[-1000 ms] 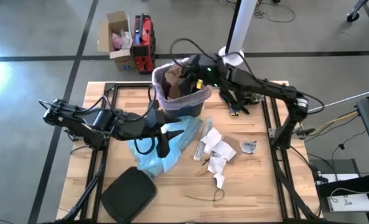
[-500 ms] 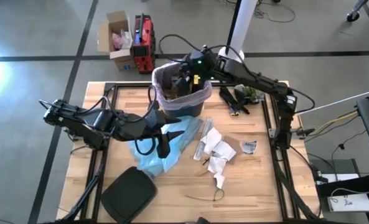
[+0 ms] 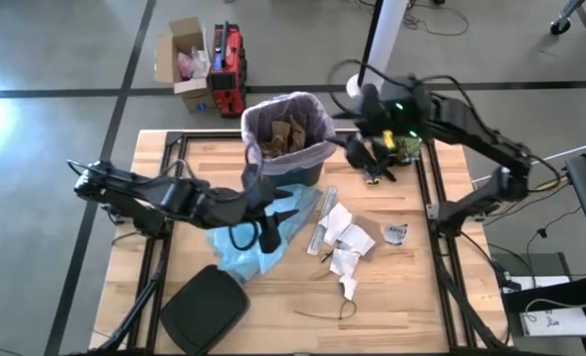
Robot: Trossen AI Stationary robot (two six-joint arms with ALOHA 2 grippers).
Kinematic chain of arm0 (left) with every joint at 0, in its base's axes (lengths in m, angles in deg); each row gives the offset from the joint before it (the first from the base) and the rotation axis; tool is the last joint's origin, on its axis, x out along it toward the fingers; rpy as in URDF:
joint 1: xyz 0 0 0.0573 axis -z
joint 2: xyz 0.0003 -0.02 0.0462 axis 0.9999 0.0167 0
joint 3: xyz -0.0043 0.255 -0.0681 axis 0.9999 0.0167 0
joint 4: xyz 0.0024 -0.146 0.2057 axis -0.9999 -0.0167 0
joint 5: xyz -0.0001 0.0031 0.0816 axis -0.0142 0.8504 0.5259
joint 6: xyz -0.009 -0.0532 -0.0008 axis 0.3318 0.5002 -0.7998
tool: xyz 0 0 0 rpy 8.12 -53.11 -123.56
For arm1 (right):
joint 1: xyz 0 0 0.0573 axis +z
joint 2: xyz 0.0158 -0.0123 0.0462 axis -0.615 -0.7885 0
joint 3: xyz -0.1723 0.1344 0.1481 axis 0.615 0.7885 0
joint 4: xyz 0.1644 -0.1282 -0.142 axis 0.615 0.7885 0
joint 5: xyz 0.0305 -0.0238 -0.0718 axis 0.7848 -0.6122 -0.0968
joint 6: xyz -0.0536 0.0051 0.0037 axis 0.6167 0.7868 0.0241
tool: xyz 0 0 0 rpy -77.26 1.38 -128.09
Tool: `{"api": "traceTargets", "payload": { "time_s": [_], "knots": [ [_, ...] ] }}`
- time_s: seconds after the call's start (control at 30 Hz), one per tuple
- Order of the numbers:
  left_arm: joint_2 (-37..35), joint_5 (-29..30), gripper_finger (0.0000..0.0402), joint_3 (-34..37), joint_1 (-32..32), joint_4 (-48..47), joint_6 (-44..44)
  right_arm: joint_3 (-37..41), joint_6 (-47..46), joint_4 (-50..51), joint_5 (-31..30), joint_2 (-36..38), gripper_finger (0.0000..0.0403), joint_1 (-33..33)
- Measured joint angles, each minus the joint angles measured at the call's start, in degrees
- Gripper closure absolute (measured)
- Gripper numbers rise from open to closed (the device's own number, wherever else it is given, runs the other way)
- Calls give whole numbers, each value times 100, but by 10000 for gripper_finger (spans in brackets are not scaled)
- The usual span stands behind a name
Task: Place trash/remove bag and relplace
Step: Put the white paper into the trash bin
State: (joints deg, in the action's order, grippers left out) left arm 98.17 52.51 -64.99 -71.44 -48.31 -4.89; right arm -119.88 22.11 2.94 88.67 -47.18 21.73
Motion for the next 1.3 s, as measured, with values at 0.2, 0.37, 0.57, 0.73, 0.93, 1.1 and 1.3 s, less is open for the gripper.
{"api": "traceTargets", "payload": {
  "time_s": [0.2, 0.37, 0.57, 0.73, 0.93, 1.1, 1.3],
  "knots": [
    [554, -10, 224, 0, -26, 211, -71, 1255, -442, 9, -6, 991, 142, 373],
    [1051, -13, 212, 2, -46, 487, -14, 2363, -799, -19, -7, 1633, 134, 648],
    [1612, -136, 197, 2, -46, 624, 464, 3686, -1032, -36, -5, 2195, 119, 1181],
    [2084, -512, 184, 2, -19, 706, 900, 4887, -1347, -520, -5, 2494, 112, 1722],
    [2722, -813, 173, 2, 169, 937, 1308, 6003, -1943, -1073, -165, 2488, 104, 2298],
    [3222, -834, 175, 0, 262, 1273, 1361, 6560, -2905, -948, -299, 2330, 96, 2389],
    [3798, -820, 184, 0, 210, 1329, 1314, 7237, -3918, -1716, -430, 2045, 105, 2386]
  ]
}}
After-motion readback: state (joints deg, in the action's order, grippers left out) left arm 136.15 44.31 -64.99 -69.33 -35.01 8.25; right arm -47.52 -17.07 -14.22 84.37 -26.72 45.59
